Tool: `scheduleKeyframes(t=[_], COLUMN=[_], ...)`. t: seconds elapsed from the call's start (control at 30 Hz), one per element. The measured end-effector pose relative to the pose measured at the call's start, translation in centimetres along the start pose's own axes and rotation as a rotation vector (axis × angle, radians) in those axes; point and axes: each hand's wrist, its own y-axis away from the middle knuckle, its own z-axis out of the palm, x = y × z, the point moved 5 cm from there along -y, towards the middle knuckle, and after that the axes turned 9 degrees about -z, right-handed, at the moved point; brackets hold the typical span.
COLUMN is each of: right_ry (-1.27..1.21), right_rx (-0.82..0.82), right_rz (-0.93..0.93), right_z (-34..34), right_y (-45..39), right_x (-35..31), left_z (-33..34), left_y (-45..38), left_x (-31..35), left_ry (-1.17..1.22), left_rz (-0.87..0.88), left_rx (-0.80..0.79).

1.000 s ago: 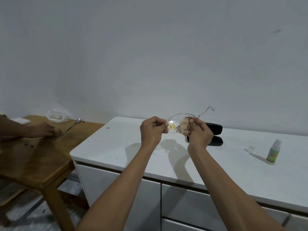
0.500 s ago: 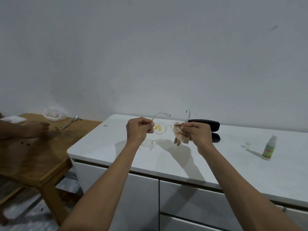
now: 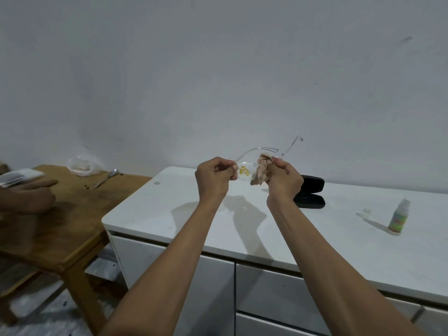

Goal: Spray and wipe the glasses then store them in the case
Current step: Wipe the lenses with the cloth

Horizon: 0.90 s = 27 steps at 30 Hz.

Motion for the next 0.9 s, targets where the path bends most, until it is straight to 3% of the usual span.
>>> scheduleKeyframes(t=[0.17,0.37,0.53,0.73,0.9], right_ry=[0.182,0.351,0.321,0.082,0.002], right_rx=[-0.300,-0.483,-0.270,0.025,0.074], right_rz=[0.004,0.013,0.004,-0.025,-0.016], right_z=[-0.3,-1.5,-2.1,-0.3,1.1], right_y=[-0.4,0.3,0.4,1.1,0.8], right_x=[1.5,1.9,1.9,1.0,1.0], left_z=[-1.6,-3.7,-3.8,-2.7,-1.4], left_y=[-0.4,-0.8,-0.8,-0.1,0.4], left_x=[-1.2,-2.7,-2.5,-1.4,-0.5], left_ry=[-0.012,-0.051,-0.124,-0.113,-0.043], left_rz=[-0.045,-0.113,-0.081,-0.016,0.003], left_rx=[0.026,0.005,-0.042,-0.031,-0.022])
